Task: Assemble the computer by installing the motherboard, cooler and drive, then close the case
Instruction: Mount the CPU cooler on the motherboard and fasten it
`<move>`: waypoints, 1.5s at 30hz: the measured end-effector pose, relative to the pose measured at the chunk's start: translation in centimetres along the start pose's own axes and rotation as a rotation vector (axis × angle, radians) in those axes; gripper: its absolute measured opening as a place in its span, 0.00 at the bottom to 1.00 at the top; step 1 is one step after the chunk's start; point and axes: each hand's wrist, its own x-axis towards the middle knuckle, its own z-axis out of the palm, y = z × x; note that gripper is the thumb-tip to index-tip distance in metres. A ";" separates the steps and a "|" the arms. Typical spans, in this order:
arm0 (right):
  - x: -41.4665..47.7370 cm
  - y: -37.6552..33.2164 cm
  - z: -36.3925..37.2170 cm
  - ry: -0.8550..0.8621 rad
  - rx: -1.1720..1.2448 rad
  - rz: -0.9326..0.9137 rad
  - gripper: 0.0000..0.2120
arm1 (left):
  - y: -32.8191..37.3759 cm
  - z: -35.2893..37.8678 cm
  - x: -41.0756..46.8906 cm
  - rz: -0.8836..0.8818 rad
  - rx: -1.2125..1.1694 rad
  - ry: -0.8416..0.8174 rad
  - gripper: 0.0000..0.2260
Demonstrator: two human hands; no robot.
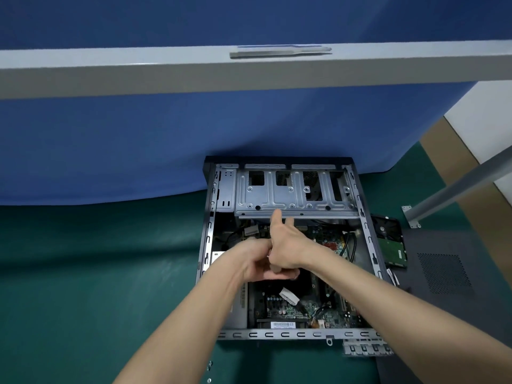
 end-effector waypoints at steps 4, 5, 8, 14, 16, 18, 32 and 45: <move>-0.4 3.1 -2.3 -0.097 0.097 -0.049 0.58 | 0.5 -0.3 0.4 -0.092 -0.010 0.011 0.10; -0.6 4.1 -2.5 -0.079 0.091 -0.049 0.57 | 0.7 -0.3 0.5 -0.099 0.014 0.039 0.10; -0.4 6.2 -0.7 -0.008 -0.038 -0.041 0.51 | 1.1 0.0 0.5 -0.148 0.087 0.108 0.09; 3.4 8.8 4.4 -0.006 -0.176 -0.224 0.54 | 2.1 0.3 1.2 -0.215 0.284 0.219 0.04; 4.1 9.4 5.9 0.059 -0.115 -0.275 0.51 | 2.6 0.3 1.5 -0.248 0.365 0.250 0.04; 4.7 9.9 7.1 0.164 -0.110 -0.341 0.45 | 2.9 0.4 1.7 -0.283 0.439 0.277 0.05; 6.4 11.2 8.3 0.219 0.027 -0.366 0.39 | 1.6 1.9 0.9 0.141 1.462 0.471 0.08; 8.0 9.1 9.5 0.350 -0.398 -0.456 0.19 | 2.0 2.4 1.0 0.299 2.061 0.336 0.16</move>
